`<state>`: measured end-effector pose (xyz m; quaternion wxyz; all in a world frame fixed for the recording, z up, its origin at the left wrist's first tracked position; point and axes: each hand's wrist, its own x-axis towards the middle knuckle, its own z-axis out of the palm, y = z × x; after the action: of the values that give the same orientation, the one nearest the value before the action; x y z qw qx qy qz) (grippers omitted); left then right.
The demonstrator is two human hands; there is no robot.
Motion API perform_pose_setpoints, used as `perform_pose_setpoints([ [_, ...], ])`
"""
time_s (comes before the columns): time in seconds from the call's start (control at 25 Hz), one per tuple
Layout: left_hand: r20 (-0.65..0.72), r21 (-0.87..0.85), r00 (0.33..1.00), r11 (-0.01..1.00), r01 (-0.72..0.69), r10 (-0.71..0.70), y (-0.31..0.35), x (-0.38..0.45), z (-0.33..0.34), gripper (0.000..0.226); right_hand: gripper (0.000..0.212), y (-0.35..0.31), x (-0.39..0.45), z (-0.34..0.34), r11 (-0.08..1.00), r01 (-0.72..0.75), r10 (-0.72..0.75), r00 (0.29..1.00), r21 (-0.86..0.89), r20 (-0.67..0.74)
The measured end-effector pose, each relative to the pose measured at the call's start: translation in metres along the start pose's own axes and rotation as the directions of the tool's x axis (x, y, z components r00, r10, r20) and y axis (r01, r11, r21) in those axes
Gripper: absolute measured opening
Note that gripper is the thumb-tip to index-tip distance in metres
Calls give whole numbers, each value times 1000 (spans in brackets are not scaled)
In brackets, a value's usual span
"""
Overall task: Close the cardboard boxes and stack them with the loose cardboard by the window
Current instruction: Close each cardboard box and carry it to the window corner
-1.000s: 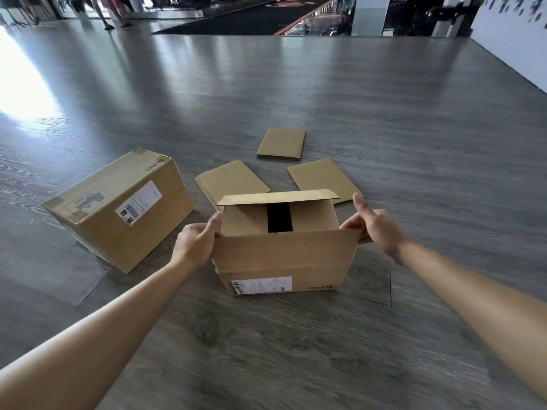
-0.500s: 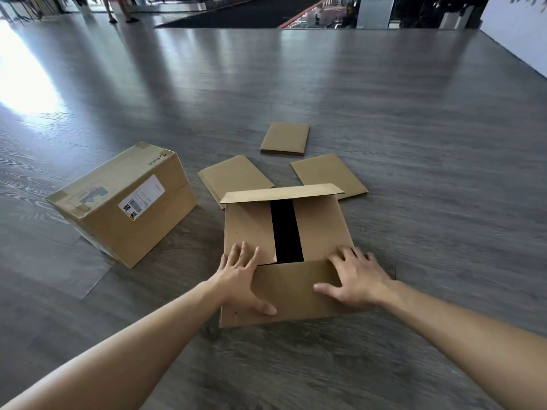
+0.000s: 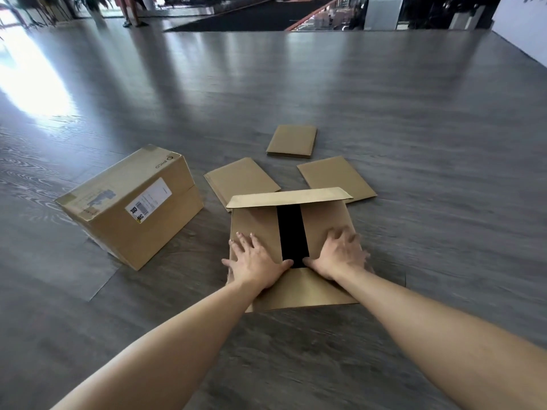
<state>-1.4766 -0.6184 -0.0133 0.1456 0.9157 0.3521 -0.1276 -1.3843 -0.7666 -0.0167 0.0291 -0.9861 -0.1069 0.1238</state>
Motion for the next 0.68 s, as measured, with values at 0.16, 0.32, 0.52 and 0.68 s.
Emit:
perform_pose_setpoints([
  [0.16, -32, -131, 999, 991, -13, 9, -3, 4, -7, 119, 105, 2, 6, -8, 995, 11, -11, 1000, 97, 0],
  [0.32, -138, -381, 989, 919, -99, 50, -15, 6, -25, 98, 96, 15, 10, -27, 945, 29, -34, 999, 327, 9],
  [0.52, -436, -639, 898, 721, -270, -51, -51, 1, -51, 51, 60, 51, 16, -52, 708, 89, -92, 995, 701, -34],
  [0.68, -720, -439, 666, 871, -220, -195, -80, 6, -54, 30, 62, 78, 19, -54, 859, 52, 152, 924, 510, -351],
])
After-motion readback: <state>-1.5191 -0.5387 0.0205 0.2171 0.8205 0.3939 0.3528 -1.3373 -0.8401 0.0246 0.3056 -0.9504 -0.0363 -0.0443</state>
